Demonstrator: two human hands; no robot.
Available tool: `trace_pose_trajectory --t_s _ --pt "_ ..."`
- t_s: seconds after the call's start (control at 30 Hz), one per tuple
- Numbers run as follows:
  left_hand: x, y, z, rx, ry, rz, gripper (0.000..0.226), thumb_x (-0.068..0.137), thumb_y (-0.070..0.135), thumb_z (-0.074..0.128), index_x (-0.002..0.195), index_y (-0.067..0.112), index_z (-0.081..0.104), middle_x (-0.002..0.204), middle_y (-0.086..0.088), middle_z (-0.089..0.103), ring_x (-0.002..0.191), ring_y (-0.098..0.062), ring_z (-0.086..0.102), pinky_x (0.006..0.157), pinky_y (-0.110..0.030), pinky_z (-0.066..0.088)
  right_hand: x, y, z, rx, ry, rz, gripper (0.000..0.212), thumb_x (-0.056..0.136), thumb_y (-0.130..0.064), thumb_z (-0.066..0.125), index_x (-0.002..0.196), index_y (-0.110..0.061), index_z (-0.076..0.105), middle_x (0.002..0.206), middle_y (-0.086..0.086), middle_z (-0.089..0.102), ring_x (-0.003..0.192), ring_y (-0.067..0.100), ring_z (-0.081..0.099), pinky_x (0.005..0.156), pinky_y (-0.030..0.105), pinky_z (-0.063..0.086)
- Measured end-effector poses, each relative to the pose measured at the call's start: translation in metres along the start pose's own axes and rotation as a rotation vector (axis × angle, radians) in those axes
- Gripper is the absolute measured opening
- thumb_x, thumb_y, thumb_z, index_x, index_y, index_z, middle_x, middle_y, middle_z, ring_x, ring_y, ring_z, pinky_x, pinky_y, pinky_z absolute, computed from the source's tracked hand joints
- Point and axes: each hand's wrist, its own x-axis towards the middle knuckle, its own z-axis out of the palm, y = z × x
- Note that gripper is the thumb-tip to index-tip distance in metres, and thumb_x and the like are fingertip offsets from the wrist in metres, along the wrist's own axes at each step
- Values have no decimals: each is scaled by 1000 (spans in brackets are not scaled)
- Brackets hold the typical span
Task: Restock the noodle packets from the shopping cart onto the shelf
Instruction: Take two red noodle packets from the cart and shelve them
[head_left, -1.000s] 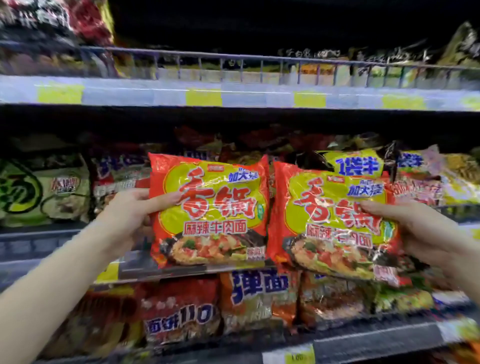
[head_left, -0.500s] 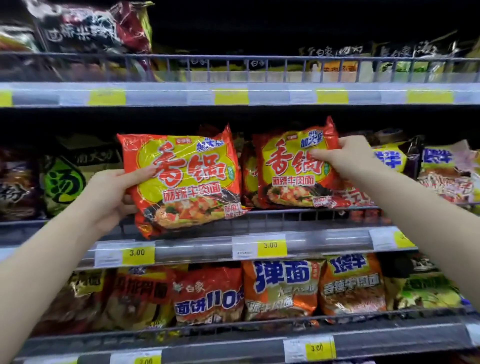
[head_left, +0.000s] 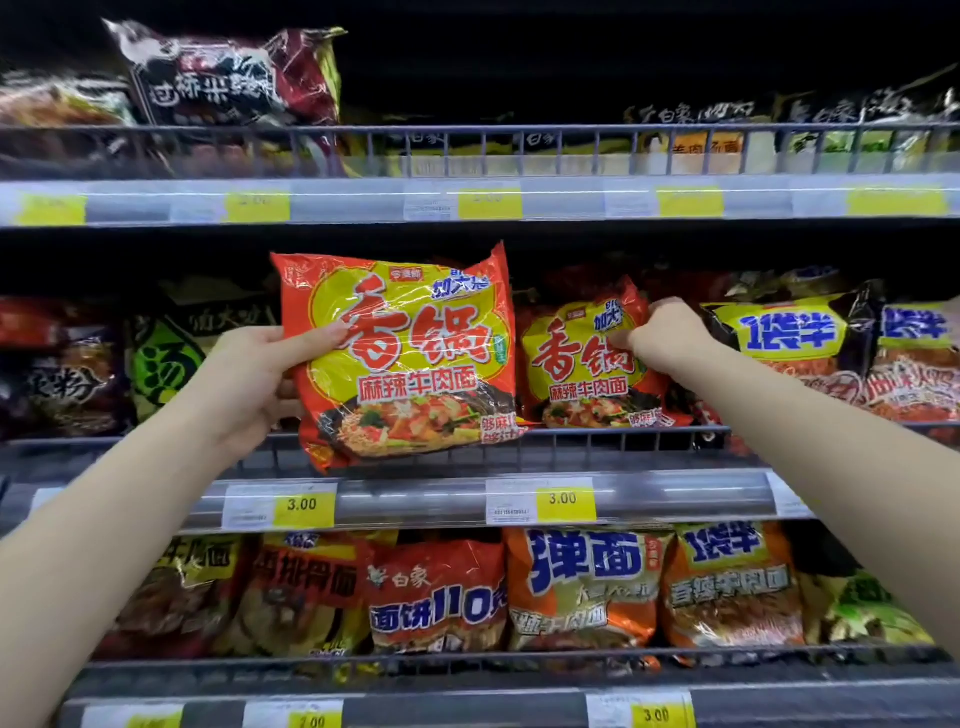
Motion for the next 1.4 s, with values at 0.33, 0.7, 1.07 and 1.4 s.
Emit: trace_pose_trajectory --t_s 0.33,0.7,1.07,1.4 --pt "-3 -6 7 16 -20 -2 98 13 62 85 93 10 67 83 -4 76 74 -19 73 56 -26 56 6 -8 18 -301 -95 21 34 95 -12 55 124 3 51 111 19 60 90 31 57 69 29 41" --pt "-5 -7 12 25 -20 -7 97 16 63 85 97 11 66 86 -4 76 76 -19 73 60 -28 56 -12 -8 31 -827 90 -148 52 85 3 60 132 8 39 129 20 52 115 33 57 86 36 49" --pt "-7 -5 12 45 -15 -7 100 16 64 84 99 10 66 87 -4 75 77 -19 73 58 -27 55 -10 1 47 -639 45 -69 45 87 7 54 129 12 39 124 20 56 111 34 60 85 36 50" --pt "-5 -3 19 12 -36 -11 50 54 43 78 91 11 67 80 -3 76 73 -19 72 58 -26 58 -23 -16 35 -460 233 -327 36 97 -14 46 126 8 44 122 26 53 110 39 56 82 41 48"
